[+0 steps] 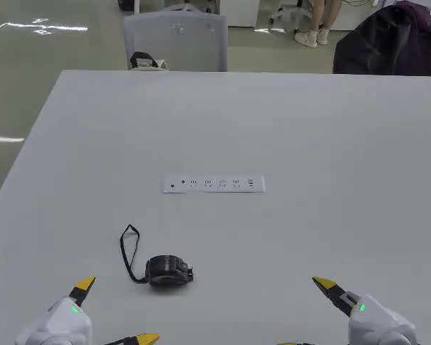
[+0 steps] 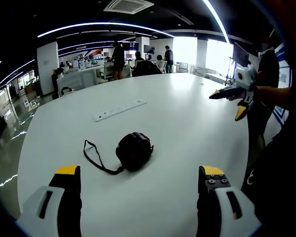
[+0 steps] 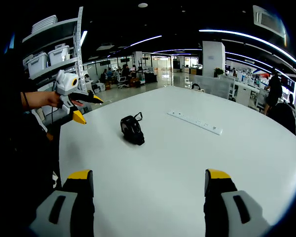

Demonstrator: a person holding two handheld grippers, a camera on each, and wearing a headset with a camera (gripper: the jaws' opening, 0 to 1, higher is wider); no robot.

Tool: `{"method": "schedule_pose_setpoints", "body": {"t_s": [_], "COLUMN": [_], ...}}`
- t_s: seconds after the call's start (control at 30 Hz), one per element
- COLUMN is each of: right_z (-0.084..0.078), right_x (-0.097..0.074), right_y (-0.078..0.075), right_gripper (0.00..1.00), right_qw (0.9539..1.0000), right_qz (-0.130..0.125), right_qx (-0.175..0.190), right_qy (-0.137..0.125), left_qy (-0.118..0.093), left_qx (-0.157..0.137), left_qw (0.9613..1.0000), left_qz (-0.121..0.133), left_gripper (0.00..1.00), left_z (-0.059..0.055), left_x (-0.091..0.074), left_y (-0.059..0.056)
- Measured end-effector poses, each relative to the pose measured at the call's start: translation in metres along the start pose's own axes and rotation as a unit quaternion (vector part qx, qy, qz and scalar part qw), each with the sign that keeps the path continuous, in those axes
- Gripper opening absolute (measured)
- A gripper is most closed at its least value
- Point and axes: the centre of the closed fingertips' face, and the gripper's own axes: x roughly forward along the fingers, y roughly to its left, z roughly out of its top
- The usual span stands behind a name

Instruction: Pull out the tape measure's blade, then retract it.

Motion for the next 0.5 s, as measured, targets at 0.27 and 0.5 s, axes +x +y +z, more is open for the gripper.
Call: {"method": "schedule_pose_setpoints", "body": {"t_s": [0.27, 0.5], "right_z": [0.003, 0.001], "right_x": [0.011, 0.023], "right_y": [-0.003, -0.008], "right_gripper": [0.9, 0.87], "right_qw": [0.9993, 0.9979], "right_qz": [0.03, 0.05], "right_qx": [-0.023, -0.041], "right_qy": [0.0, 0.007], "left_qy": [0.006, 0.011], "left_qx": [0.035, 0.058], "left_qw": [0.9989, 0.9966], "left_qz": [-0.032, -0.057], "left_gripper": [0.9, 0.82], "left_z": [0.006, 0.007], "left_x": [0.015, 0.031], "left_y": [-0.007, -0.006]}}
